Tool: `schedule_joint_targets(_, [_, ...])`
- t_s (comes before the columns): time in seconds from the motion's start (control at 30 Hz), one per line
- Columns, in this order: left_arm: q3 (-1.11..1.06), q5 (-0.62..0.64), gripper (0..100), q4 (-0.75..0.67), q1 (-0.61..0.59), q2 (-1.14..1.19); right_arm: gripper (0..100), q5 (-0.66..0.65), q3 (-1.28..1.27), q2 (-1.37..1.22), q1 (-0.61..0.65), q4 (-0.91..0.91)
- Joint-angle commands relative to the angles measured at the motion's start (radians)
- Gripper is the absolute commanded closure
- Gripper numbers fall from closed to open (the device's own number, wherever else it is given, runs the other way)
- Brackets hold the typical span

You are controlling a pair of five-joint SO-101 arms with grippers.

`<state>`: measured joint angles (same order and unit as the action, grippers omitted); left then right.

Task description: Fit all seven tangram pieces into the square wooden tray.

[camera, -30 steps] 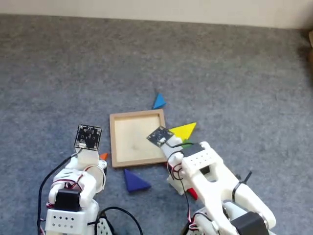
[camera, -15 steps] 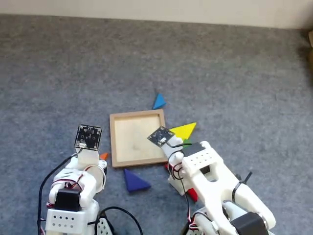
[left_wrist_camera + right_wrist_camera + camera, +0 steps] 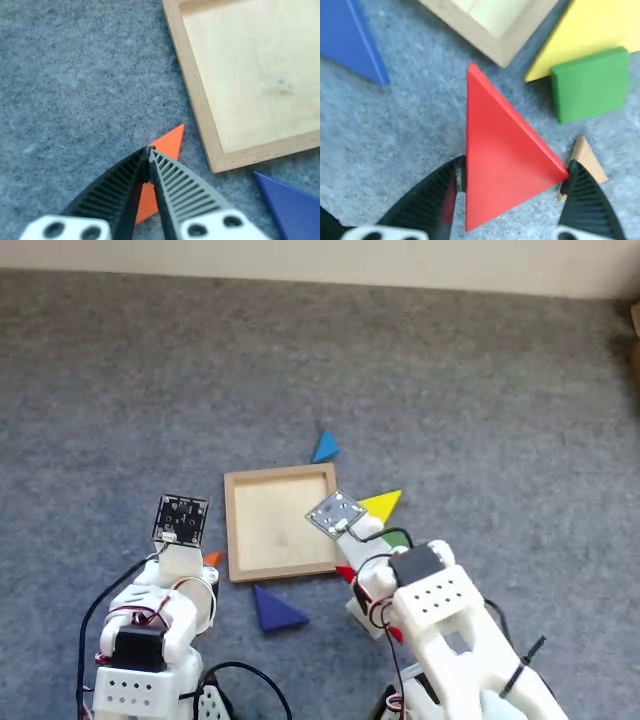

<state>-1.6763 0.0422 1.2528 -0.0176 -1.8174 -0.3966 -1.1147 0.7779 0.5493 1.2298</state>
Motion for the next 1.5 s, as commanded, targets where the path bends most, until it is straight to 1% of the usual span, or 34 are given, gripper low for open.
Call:
schedule_joint_targets(0.0, [-0.021, 0.009, 99, 0.005, -0.004, 0.001, 74.5, 0.009, 0.070, 0.048, -0.004, 0.015])
schedule_joint_targets(0.13, [-0.021, 0.009, 99, 0.005, -0.004, 0.001, 74.6, 0.054, 0.176, 0.001, -0.004, 0.019])
schedule_joint_targets(0.27, [-0.021, 0.009, 99, 0.005, -0.004, 0.001, 74.6, 0.098, 0.302, -0.102, 0.007, 0.015])
schedule_joint_targets(0.57, [-0.021, 0.009, 99, 0.005, -0.004, 0.001, 74.6, 0.267, 0.608, -0.441, 0.150, 0.012])
schedule_joint_targets(1.0, [-0.021, 0.009, 99, 0.005, -0.004, 0.001, 74.2, 0.707, 1.064, -0.943, 0.168, 0.018])
schedule_joint_targets(1.07, [-0.021, 0.009, 99, 0.005, -0.004, 0.001, 74.1, 0.753, 1.112, -0.993, 0.170, 0.021])
schedule_joint_targets(1.13, [-0.021, 0.009, 99, 0.005, -0.004, 0.001, 73.3, 0.775, 1.144, -1.024, 0.174, 0.021])
schedule_joint_targets(1.3, [-0.021, 0.009, 99, 0.005, -0.004, 0.001, 63.9, 0.772, 1.165, -1.032, 0.213, 0.074])
schedule_joint_targets(1.37, [-0.021, 0.009, 99, 0.005, -0.004, 0.001, 63.6, 0.767, 1.165, -1.030, 0.223, 0.084])
schedule_joint_targets(1.47, [-0.021, 0.009, 99, 0.005, -0.004, 0.001, 63.7, 0.704, 1.165, -1.030, 0.216, 0.084])
